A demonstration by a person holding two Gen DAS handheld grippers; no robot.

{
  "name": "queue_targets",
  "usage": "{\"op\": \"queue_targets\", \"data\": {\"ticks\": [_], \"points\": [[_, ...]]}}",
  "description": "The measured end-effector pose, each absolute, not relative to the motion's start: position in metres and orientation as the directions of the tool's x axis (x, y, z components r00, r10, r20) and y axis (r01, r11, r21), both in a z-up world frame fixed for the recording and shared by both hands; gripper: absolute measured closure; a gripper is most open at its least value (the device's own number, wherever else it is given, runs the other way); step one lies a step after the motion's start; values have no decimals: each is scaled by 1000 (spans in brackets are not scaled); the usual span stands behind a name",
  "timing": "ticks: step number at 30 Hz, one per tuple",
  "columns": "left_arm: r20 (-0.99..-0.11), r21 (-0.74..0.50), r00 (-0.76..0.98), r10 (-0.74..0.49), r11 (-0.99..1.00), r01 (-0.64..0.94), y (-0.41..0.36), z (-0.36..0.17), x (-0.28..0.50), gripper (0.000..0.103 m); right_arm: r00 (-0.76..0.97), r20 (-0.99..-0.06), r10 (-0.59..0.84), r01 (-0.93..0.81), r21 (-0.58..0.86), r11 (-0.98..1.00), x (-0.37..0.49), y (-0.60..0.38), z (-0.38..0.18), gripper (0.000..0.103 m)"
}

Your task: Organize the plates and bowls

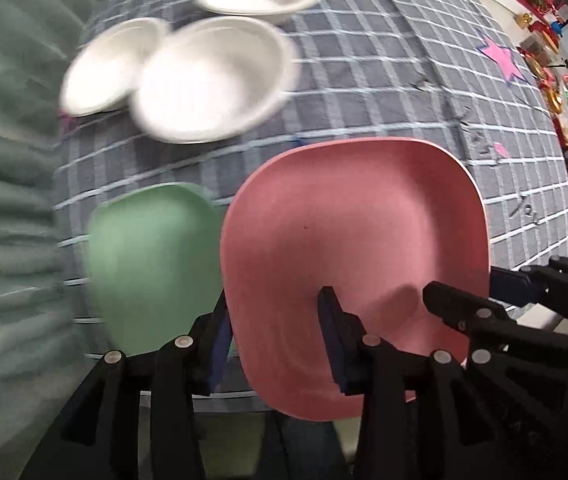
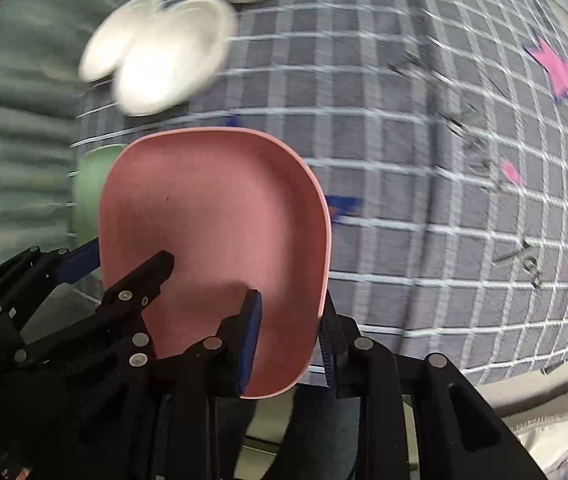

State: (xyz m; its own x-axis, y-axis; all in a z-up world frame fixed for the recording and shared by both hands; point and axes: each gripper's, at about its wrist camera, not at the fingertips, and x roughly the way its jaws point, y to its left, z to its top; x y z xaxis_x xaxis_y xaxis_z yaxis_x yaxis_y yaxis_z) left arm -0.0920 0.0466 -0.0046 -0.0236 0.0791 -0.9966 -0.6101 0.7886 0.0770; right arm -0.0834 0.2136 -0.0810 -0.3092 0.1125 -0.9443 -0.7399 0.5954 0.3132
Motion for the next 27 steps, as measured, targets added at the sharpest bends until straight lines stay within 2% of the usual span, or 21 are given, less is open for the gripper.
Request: {"op": "queue_targets", "data": {"ticks": [7,12,13,14,15,16,17,18,19,27], "points": [[-992,125,-77,100,700,-703,127,-5,-154,59,-362,-922,138,-751,376,543,-104,268,-88,73],[-988,152,-101,114,698,-700,156,-16,-179,59,-385,-914,125,-755,390,528,-115,286,-105,73],[-987,157,-104,118,700,-697,155,-21,-172,57,-389,-913,121,-754,392,528,-115,286,-108,72],[-986,168,-112,125,704,-690,158,-24,-175,48,-387,-915,110,-759,384,526,-115,288,-110,72],[-983,184,-129,132,707,-683,161,-27,-177,33,-387,-916,104,-762,382,523,-114,289,-111,72],[-980,200,-142,140,704,-681,162,-29,-178,27,-389,-915,106,-762,384,520,-111,286,-110,65],[-978,206,-144,148,701,-682,164,-30,-180,25,-380,-919,107,-765,377,521,-106,282,-107,54],[-979,205,-140,150,698,-686,169,-27,-185,25,-347,-932,102,-777,346,526,-102,284,-106,24],[-981,194,-134,141,698,-689,174,-23,-190,25,-297,-949,109,-790,308,530,-92,278,-98,7],[-991,127,-58,120,720,-682,185,7,-185,23,-249,-964,92,-706,245,664,-16,244,-94,7]]}}
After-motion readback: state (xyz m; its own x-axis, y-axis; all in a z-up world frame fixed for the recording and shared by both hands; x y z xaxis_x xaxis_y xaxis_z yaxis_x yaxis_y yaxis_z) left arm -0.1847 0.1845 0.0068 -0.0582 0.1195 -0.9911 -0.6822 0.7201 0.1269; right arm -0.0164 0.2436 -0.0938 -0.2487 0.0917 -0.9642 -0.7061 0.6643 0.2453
